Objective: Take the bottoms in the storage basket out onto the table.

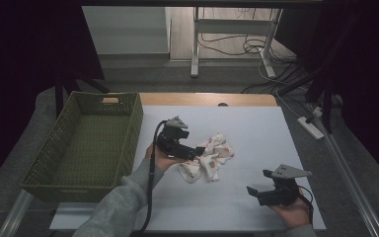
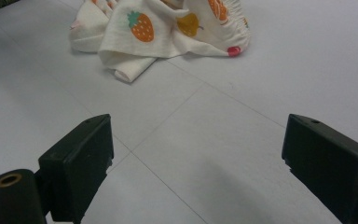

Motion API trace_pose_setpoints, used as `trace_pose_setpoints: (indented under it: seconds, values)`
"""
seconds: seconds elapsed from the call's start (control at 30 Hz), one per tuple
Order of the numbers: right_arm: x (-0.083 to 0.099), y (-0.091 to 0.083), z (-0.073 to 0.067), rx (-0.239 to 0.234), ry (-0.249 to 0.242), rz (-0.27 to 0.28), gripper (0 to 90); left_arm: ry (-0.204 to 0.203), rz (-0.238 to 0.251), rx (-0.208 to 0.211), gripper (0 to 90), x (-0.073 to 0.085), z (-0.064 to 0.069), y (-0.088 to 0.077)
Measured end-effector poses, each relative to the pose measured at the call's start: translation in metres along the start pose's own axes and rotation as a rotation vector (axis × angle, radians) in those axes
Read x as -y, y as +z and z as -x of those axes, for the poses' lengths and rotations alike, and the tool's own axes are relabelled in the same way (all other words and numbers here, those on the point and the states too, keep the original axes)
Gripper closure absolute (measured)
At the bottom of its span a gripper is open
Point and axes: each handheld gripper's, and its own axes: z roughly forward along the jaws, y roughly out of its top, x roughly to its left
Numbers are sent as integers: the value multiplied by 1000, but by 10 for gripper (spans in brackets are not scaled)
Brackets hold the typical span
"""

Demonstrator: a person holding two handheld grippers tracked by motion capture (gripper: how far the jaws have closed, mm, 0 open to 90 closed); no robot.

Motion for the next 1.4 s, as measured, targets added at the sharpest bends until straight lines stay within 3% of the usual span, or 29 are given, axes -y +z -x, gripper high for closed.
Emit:
trace_pose_setpoints:
  seconds: [0.33,0.57,0.73,0.9,1.23,1.4]
  values:
    - [0,1,0,1,-3,-7,92,-48,79,-74,140,34,-5,-62]
    - [0,0,0,7,-4,-7,92,-63,106,-108,140,56,-9,-91]
    - [0,1,0,7,-6,-11,92,-58,98,-122,138,69,-9,-108]
    - [0,0,0,8,-4,-9,92,-73,103,-160,138,82,-12,-121]
    - [0,0,-1,9,-7,-8,92,-125,104,-177,135,105,-22,-133]
    - [0,-1,-1,6,-7,-6,92,-128,101,-177,134,109,-22,-134]
